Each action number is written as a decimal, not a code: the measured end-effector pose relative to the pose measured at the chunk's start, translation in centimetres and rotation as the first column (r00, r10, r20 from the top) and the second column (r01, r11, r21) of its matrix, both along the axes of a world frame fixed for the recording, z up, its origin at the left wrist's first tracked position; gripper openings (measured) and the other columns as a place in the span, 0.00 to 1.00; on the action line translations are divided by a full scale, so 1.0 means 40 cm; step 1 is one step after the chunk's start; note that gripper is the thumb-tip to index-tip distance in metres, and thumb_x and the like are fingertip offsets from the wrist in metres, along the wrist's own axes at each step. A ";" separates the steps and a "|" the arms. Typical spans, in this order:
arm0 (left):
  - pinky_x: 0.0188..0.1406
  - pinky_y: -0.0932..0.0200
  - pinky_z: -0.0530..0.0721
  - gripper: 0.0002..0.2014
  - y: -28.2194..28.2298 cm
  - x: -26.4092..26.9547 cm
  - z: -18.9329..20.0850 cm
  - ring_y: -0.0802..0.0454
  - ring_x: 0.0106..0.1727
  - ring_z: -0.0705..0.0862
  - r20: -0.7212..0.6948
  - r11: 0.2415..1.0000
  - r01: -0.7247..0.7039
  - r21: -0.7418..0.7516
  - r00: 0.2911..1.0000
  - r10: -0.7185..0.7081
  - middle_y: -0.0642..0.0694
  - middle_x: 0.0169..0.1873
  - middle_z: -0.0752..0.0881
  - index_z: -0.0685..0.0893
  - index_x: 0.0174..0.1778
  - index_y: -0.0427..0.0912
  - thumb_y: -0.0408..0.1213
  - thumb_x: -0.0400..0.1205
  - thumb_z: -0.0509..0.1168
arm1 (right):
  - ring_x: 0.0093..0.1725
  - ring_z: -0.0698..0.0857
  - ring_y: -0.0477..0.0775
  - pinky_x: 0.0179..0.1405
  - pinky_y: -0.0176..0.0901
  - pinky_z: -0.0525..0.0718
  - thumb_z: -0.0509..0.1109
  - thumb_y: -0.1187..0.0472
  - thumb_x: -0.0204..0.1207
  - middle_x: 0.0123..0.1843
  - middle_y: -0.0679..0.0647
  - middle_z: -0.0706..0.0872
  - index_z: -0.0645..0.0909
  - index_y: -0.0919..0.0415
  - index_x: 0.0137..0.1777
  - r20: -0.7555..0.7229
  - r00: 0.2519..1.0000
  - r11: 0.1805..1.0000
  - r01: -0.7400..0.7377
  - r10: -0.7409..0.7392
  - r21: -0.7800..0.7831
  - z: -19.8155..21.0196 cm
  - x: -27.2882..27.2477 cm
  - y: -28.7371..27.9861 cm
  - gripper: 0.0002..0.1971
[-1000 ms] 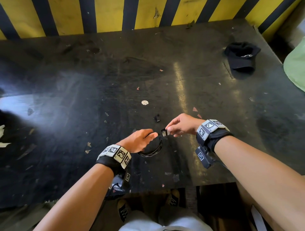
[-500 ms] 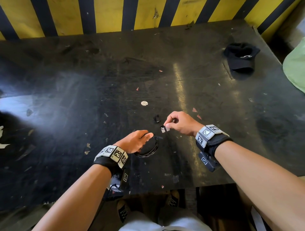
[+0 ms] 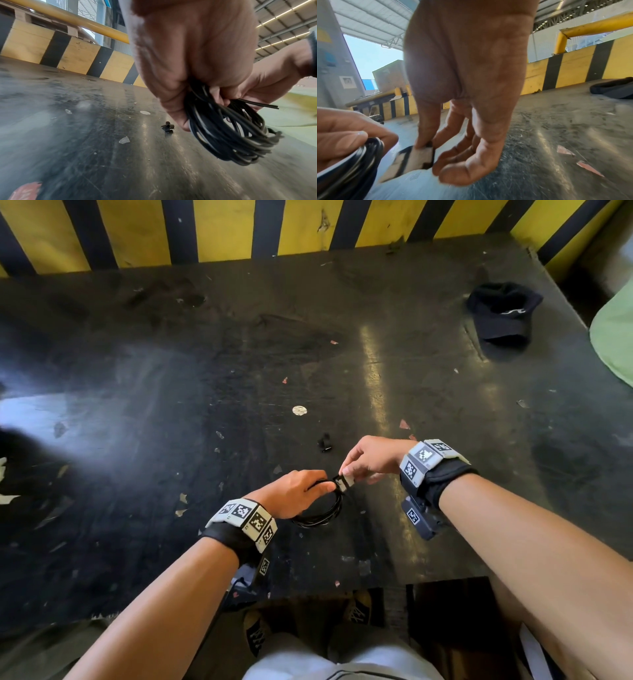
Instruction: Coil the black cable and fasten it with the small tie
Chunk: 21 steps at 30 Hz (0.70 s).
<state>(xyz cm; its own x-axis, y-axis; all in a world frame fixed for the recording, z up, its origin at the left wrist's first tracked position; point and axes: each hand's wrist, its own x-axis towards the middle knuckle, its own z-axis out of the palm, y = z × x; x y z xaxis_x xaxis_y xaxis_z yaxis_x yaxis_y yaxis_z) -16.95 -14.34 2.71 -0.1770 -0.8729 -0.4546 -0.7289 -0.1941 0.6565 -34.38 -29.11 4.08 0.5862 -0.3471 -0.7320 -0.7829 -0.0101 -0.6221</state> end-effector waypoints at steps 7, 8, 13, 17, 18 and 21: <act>0.29 0.59 0.77 0.18 0.000 0.012 -0.005 0.56 0.28 0.77 -0.003 1.000 -0.021 0.016 1.000 0.021 0.49 0.31 0.80 0.77 0.44 0.46 0.54 0.91 0.55 | 0.48 0.82 0.47 0.50 0.43 0.84 0.71 0.61 0.85 0.44 0.47 0.89 0.91 0.52 0.52 -0.014 1.000 0.985 -0.008 0.010 0.174 0.014 -0.007 0.000 0.07; 0.29 0.60 0.77 0.17 0.000 0.015 -0.007 0.57 0.28 0.77 -0.005 1.000 -0.024 0.018 1.000 0.024 0.50 0.31 0.80 0.77 0.44 0.46 0.54 0.91 0.55 | 0.48 0.83 0.46 0.50 0.43 0.83 0.71 0.61 0.86 0.44 0.47 0.89 0.90 0.52 0.52 -0.002 1.000 0.983 -0.005 0.006 0.186 0.014 -0.010 -0.001 0.07; 0.28 0.61 0.77 0.17 0.003 0.017 -0.012 0.59 0.26 0.77 -0.006 0.999 -0.039 0.023 0.999 0.040 0.51 0.30 0.79 0.76 0.42 0.49 0.54 0.91 0.55 | 0.47 0.82 0.46 0.40 0.39 0.80 0.70 0.63 0.85 0.45 0.49 0.89 0.90 0.52 0.49 0.145 0.989 0.994 -0.054 0.040 0.093 0.015 -0.011 0.007 0.09; 0.28 0.60 0.78 0.15 -0.001 0.016 -0.005 0.57 0.28 0.77 -0.020 0.998 -0.048 0.033 0.999 0.048 0.50 0.32 0.79 0.75 0.41 0.49 0.50 0.91 0.56 | 0.32 0.82 0.35 0.33 0.35 0.78 0.72 0.66 0.82 0.37 0.44 0.90 0.91 0.54 0.45 0.292 0.955 0.999 -0.036 0.047 -0.040 0.019 -0.013 0.024 0.09; 0.28 0.60 0.79 0.15 -0.002 0.016 -0.004 0.57 0.28 0.78 -0.022 0.998 -0.049 0.035 0.999 0.049 0.50 0.32 0.79 0.75 0.41 0.49 0.50 0.92 0.56 | 0.31 0.81 0.35 0.33 0.35 0.77 0.72 0.66 0.82 0.37 0.46 0.90 0.91 0.56 0.45 0.313 0.949 0.999 -0.026 0.039 -0.046 0.019 -0.013 0.027 0.08; 0.29 0.58 0.80 0.15 -0.001 0.018 -0.007 0.56 0.27 0.78 -0.029 0.997 -0.068 0.045 0.997 0.069 0.49 0.32 0.79 0.76 0.43 0.44 0.48 0.92 0.56 | 0.32 0.79 0.44 0.33 0.40 0.77 0.74 0.63 0.80 0.38 0.54 0.90 0.92 0.54 0.45 0.326 0.945 0.997 -0.003 0.027 -0.074 0.012 -0.007 0.038 0.06</act>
<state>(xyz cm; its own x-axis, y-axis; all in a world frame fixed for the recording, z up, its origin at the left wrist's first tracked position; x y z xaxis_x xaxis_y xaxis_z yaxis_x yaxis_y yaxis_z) -16.23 -14.37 2.44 -0.1319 -0.8629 -0.4878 -0.6928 -0.2717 0.6680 -34.66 -27.59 4.54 0.7946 -0.3809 -0.4729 -0.5361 -0.0744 -0.8409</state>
